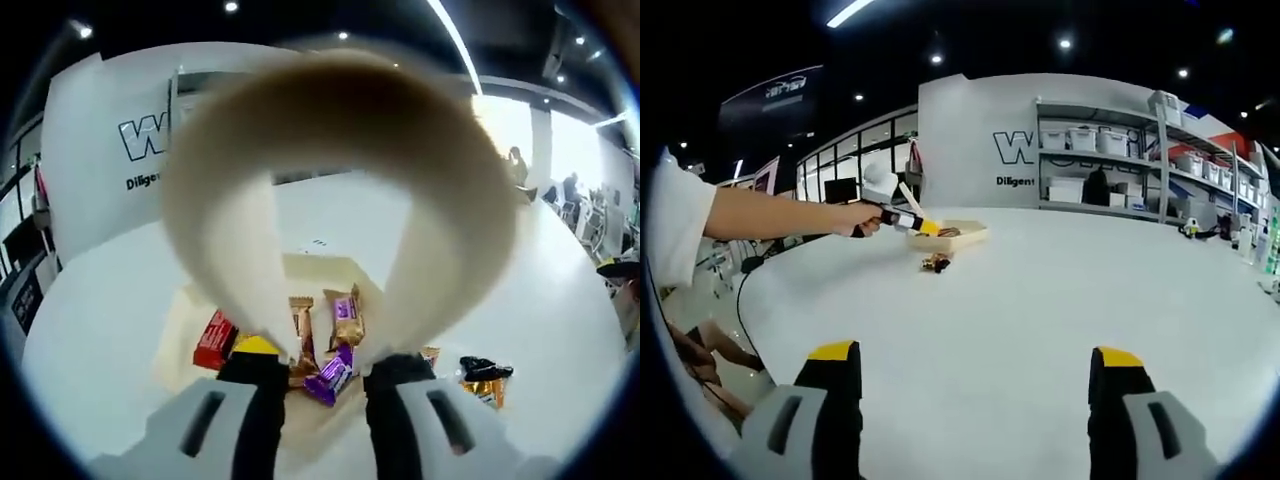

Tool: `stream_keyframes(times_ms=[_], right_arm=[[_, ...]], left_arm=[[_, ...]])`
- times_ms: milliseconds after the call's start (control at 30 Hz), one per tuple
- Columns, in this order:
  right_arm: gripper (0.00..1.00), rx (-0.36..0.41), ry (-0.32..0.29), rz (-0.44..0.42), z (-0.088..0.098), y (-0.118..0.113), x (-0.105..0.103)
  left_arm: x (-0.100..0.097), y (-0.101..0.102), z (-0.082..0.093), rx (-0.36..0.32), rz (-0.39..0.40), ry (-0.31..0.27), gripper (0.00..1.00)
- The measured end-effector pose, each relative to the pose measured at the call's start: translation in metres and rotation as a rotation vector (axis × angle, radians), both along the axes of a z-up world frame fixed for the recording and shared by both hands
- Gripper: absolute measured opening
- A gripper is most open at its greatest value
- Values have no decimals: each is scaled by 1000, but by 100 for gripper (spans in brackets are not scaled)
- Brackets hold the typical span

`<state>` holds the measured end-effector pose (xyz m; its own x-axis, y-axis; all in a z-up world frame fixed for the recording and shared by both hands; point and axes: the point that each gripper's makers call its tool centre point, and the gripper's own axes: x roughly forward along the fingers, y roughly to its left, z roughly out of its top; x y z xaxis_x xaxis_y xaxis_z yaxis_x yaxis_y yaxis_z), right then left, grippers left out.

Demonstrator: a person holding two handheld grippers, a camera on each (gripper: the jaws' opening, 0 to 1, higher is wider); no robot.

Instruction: Place the target food into the container with the food tongs after gripping and lifting it, then release it inside without dropping or visibly crushing the food.

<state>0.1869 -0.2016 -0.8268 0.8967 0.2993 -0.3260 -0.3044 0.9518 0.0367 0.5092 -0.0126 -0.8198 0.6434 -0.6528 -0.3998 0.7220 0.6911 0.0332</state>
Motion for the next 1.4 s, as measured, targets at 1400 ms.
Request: stream_keyframes(times_ms=[1400], right_arm=[[93, 23, -7, 91, -7, 30, 1]], left_arm=[[-58, -43, -26, -13, -184, 74, 29]])
